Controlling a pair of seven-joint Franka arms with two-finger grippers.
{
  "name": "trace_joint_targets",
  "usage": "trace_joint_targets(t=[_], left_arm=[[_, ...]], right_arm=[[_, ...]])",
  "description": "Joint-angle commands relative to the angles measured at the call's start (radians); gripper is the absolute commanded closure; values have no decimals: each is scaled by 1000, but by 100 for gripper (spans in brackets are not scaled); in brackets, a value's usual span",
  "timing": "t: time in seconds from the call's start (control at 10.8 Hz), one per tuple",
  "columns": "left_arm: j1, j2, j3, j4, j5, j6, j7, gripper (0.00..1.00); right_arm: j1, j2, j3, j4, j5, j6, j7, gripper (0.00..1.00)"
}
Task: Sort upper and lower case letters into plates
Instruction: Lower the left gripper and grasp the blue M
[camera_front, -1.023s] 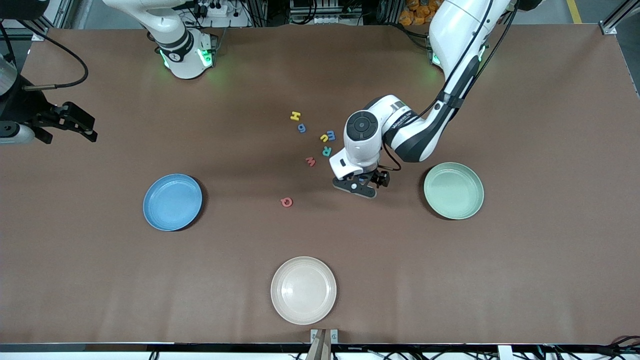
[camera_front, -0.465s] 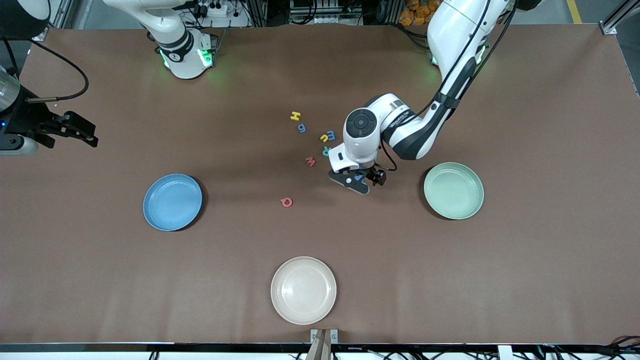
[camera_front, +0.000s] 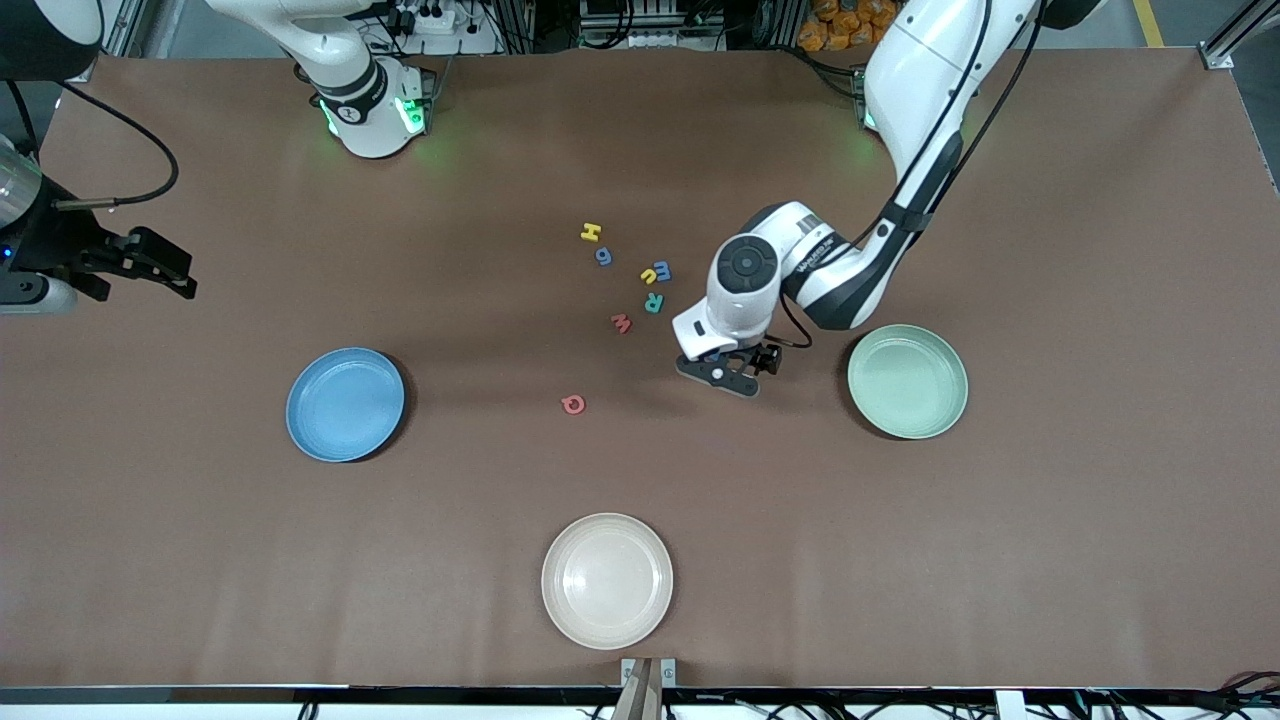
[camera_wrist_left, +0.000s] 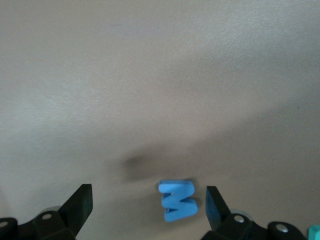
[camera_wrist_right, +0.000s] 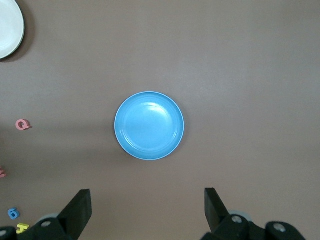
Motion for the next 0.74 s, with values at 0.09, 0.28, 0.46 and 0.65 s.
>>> trace_joint_targets(t=[0.09, 0.28, 0.46, 0.65], left_arm=[[-13, 13, -9, -18, -22, 40, -97, 0], [-14, 13, -9, -26, -8, 46, -96, 0], [-14, 28, -9, -46, -8, 97, -93, 0], [-11, 30, -9, -46, -8, 100, -96, 19]], right_arm=[[-16, 11, 7, 3, 17, 1, -14, 0], [-19, 11, 7, 3, 17, -5, -14, 0], [-21, 11, 5, 3, 17, -7, -22, 0], [-21, 11, 5, 3, 17, -7, -22, 0]])
